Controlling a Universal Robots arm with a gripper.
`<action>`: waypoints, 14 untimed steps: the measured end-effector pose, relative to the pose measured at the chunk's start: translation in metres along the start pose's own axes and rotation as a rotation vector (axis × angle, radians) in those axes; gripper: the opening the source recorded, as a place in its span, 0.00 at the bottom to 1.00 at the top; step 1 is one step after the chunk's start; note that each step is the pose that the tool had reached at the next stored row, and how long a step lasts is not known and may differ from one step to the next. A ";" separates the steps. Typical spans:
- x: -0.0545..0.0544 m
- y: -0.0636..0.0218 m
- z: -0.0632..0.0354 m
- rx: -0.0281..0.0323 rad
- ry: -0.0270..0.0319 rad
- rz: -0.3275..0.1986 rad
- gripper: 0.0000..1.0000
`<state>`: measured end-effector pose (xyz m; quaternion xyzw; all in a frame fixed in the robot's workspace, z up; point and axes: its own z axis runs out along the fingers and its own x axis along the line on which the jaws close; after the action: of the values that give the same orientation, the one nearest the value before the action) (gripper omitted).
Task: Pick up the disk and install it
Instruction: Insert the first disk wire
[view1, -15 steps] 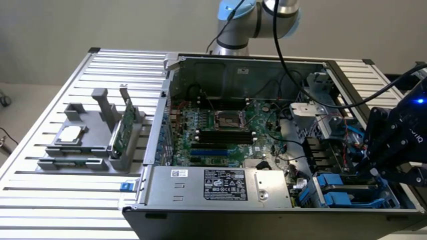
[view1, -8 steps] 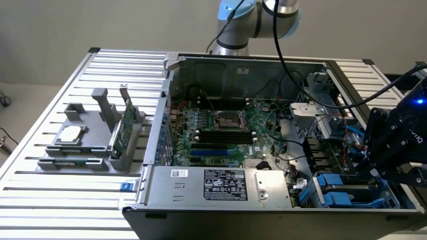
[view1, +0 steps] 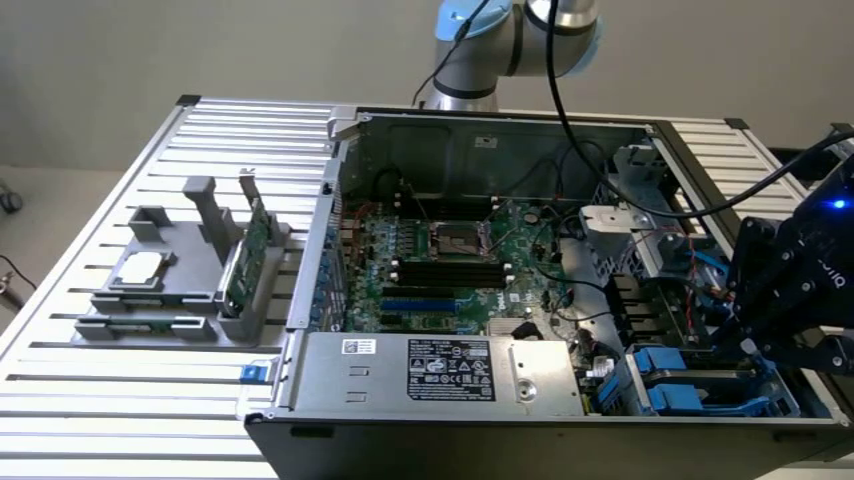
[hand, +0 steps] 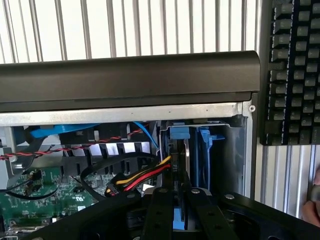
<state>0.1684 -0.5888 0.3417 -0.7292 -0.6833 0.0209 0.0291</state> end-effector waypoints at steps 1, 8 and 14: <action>0.000 0.0000 0.0002 0.0000 -0.0005 0.000 0.16; 0.000 0.0002 0.0015 -0.0002 -0.0042 0.002 0.16; 0.002 0.0001 0.0023 -0.0006 -0.0089 0.004 0.16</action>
<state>0.1685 -0.5870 0.3394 -0.7304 -0.6821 0.0240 0.0258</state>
